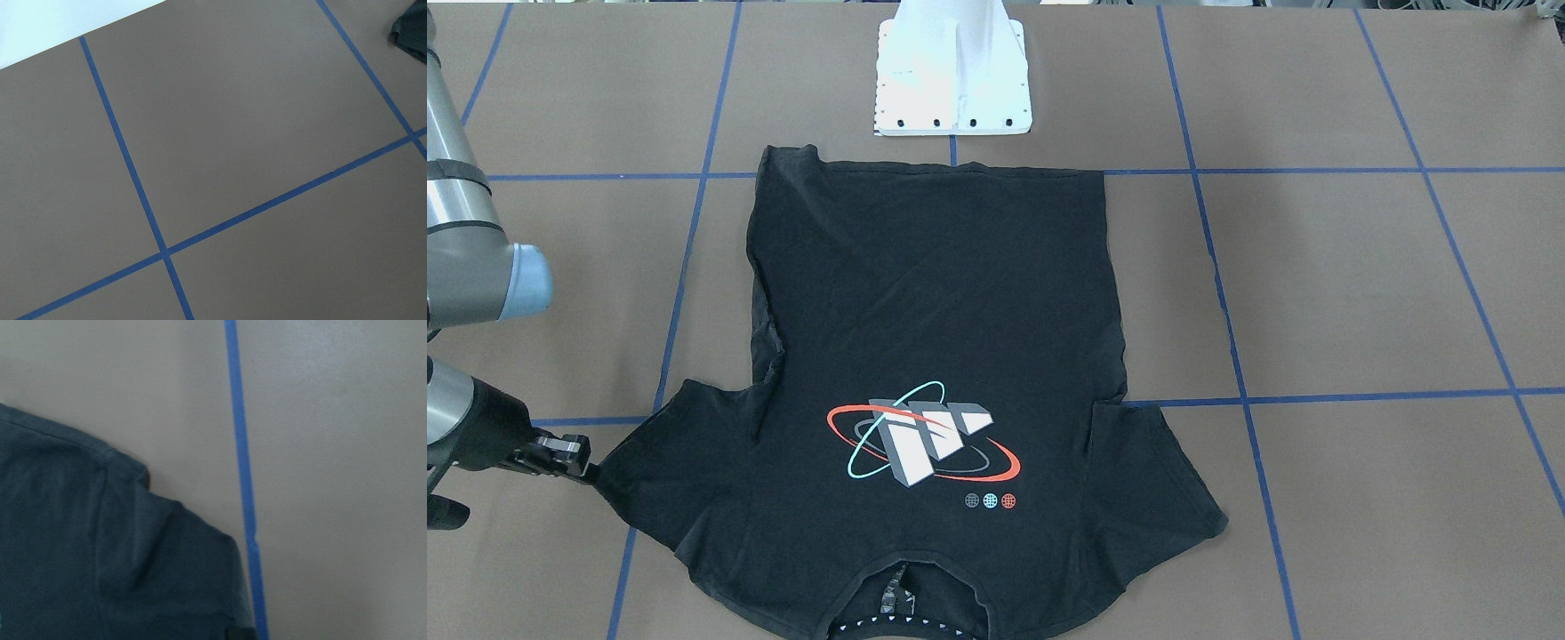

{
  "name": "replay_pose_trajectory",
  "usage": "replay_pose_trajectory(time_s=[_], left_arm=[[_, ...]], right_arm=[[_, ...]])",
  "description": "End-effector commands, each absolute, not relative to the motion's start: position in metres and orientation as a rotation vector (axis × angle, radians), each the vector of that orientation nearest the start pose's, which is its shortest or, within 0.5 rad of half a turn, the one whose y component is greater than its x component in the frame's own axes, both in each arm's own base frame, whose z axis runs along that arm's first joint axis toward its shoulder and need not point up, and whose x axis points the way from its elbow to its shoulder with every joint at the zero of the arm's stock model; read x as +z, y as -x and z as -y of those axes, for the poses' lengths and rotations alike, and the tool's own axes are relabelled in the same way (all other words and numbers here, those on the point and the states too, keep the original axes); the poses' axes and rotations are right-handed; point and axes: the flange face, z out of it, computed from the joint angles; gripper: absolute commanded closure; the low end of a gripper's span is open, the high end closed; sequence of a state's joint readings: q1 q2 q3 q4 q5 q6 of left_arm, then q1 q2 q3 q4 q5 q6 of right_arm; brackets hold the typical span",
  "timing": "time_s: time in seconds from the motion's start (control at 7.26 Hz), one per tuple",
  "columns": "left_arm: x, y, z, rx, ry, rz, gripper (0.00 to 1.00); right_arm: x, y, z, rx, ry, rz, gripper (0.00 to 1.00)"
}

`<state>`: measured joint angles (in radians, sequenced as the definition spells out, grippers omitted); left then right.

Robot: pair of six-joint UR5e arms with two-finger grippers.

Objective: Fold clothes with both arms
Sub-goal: 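Move the right gripper toward the black shirt's sleeve farthest from the robot, then fold the sleeve over the logo with the right gripper while the left arm reaches in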

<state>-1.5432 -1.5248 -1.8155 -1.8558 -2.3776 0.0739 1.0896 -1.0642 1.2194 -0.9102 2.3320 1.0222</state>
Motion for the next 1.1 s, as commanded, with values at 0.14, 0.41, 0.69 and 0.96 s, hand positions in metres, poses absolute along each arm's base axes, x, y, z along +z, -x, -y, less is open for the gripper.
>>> replay_pose_trajectory(time_s=[0.14,0.41,0.69,0.96], left_arm=[[0.524,0.048,0.487,0.290,-0.477,-0.783,0.00],[0.522,0.048,0.487,0.289,-0.479,-0.782,0.00],[0.523,0.048,0.487,0.286,-0.477,-0.784,0.00],[0.515,0.043,0.501,0.271,-0.477,-0.794,0.00]], right_arm=[[0.336,0.419,0.634,0.290,-0.066,1.068,1.00],[0.289,0.482,0.645,0.308,-0.048,1.039,1.00],[0.288,0.496,0.649,0.322,-0.047,1.023,1.00],[0.291,0.506,0.645,0.319,-0.048,1.013,0.03]])
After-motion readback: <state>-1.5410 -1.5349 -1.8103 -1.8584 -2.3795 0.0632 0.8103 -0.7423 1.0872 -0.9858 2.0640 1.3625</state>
